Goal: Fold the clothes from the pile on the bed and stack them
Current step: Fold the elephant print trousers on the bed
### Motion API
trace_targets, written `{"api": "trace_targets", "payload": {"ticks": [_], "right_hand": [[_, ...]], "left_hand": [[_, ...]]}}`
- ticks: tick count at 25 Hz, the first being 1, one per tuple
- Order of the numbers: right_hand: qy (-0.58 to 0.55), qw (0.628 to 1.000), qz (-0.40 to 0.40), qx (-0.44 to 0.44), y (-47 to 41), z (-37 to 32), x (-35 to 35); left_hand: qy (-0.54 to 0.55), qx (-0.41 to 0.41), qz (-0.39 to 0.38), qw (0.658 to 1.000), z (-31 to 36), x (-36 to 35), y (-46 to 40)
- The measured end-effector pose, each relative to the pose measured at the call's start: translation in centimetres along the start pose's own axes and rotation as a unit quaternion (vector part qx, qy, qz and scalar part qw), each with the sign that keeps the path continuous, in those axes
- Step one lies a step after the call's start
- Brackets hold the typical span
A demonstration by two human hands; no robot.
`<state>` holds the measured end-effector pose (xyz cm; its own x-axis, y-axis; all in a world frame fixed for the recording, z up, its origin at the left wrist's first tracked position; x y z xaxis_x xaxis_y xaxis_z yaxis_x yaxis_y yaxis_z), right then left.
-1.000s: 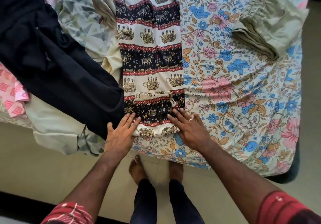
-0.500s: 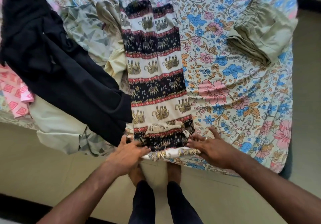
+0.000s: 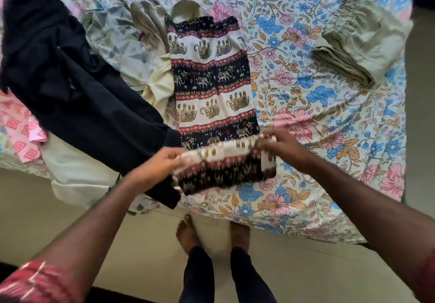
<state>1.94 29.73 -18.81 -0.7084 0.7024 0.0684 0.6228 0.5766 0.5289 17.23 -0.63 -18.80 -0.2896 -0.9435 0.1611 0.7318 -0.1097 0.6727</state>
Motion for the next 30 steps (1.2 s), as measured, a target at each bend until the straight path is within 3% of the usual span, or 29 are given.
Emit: {"api": "trace_targets", "payload": {"ticks": [3, 5, 8, 10, 15, 20, 22, 24, 27, 30], "right_hand": [[-0.123, 0.986, 0.075, -0.079, -3.3, 0.9, -0.4], [-0.084, 0.985, 0.095, -0.121, -3.6, 2.6, -1.1], [-0.068, 0.983, 0.132, -0.106, -2.6, 4.6, -2.1], [-0.073, 0.984, 0.122, -0.106, -1.9, 5.5, -2.8], [-0.037, 0.986, 0.096, -0.130, -0.2, 6.8, -2.7], [0.011, 0.983, 0.088, -0.159, 5.0, 9.5, -0.1], [0.024, 0.978, 0.088, -0.187, 7.1, 11.1, 0.8], [0.020, 0.974, 0.103, -0.201, 7.9, 11.8, 1.6], [0.046, 0.969, 0.182, -0.161, 6.6, 10.9, 2.9], [0.080, 0.970, 0.213, -0.085, 2.2, 7.4, 3.4]], "left_hand": [[0.127, 0.077, 0.214, 0.965, 0.0, 0.3, -2.8], [0.111, 0.115, 0.321, 0.934, -0.7, -1.3, -3.6], [0.074, 0.134, 0.413, 0.898, -1.1, -4.6, -3.4], [0.079, 0.171, 0.417, 0.889, -1.3, -7.0, -2.8], [0.080, 0.162, 0.340, 0.923, -3.1, -9.8, -2.9], [0.040, 0.152, 0.149, 0.976, -3.5, -13.2, -2.0], [0.029, 0.151, 0.118, 0.981, -4.5, -15.3, -1.3], [0.028, 0.173, 0.186, 0.967, -4.8, -15.9, -1.0], [0.031, 0.182, 0.349, 0.919, -3.0, -13.4, -1.5], [-0.020, 0.159, 0.375, 0.913, -0.5, -8.9, -3.9]]}}
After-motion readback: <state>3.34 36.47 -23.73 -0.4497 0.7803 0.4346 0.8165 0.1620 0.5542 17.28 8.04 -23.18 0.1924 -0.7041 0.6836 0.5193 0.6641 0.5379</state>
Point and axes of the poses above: each hand's wrist, its own y-axis away from the middle knuckle, its own x-axis out of the back of the hand, z = x × y, the point moved 2 cm from there along -y, towards the middle knuckle, and after that the axes turned 10 degrees about -y, right-handed, at the moved point
